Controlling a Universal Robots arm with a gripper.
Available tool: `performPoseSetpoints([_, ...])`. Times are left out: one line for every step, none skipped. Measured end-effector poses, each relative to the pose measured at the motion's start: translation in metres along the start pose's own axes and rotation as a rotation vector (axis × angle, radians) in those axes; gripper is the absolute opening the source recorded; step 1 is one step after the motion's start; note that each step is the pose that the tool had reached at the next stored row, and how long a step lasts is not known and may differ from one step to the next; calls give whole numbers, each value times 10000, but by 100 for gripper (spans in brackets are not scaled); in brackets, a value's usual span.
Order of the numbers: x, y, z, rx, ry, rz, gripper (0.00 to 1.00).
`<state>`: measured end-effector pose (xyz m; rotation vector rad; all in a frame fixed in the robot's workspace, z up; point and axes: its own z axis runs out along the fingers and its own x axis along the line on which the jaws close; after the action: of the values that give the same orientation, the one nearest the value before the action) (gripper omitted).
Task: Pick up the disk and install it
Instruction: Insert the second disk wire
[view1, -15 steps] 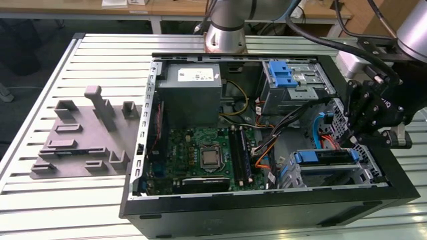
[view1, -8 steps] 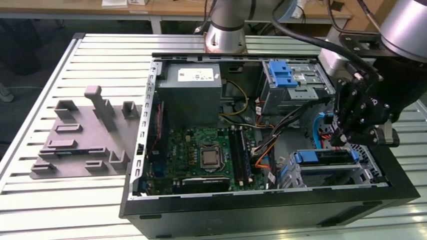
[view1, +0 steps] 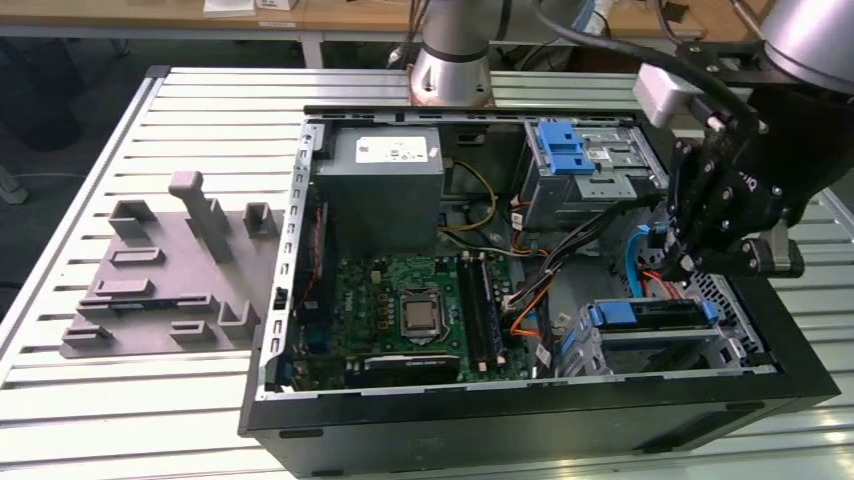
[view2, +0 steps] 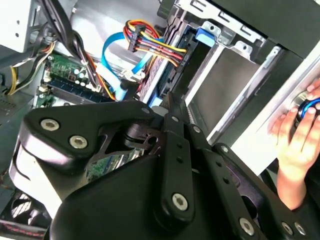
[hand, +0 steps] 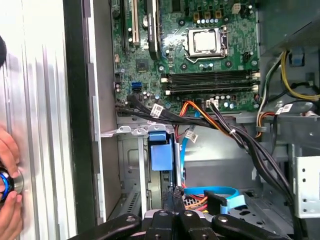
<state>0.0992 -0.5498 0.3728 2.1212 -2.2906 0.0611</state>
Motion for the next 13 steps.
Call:
performPoseSetpoints([-3, 4, -28, 1, -1, 0, 11])
performPoseSetpoints([-2, 9, -60, 2, 0, 0, 11])
performPoseSetpoints([-1, 16, -83, 2, 0, 0, 11])
performPoseSetpoints([0, 26, -104, 2, 0, 0, 11])
performPoseSetpoints([0, 40, -119, 3, 0, 0, 11])
performPoseSetpoints([-1, 54, -131, 4, 0, 0, 11])
performPoseSetpoints([-3, 66, -135, 5, -3, 0, 11])
performPoseSetpoints([-6, 78, -140, 5, -2, 0, 11])
performPoseSetpoints([-13, 87, -144, 5, -1, 1, 11])
performPoseSetpoints([-21, 91, -147, 5, -1, 1, 11])
performPoseSetpoints([-33, 93, -149, 6, 0, 0, 11])
performPoseSetpoints([-46, 95, -150, 5, -1, -1, 11])
performPoseSetpoints([-64, 97, -152, 5, -1, 0, 11])
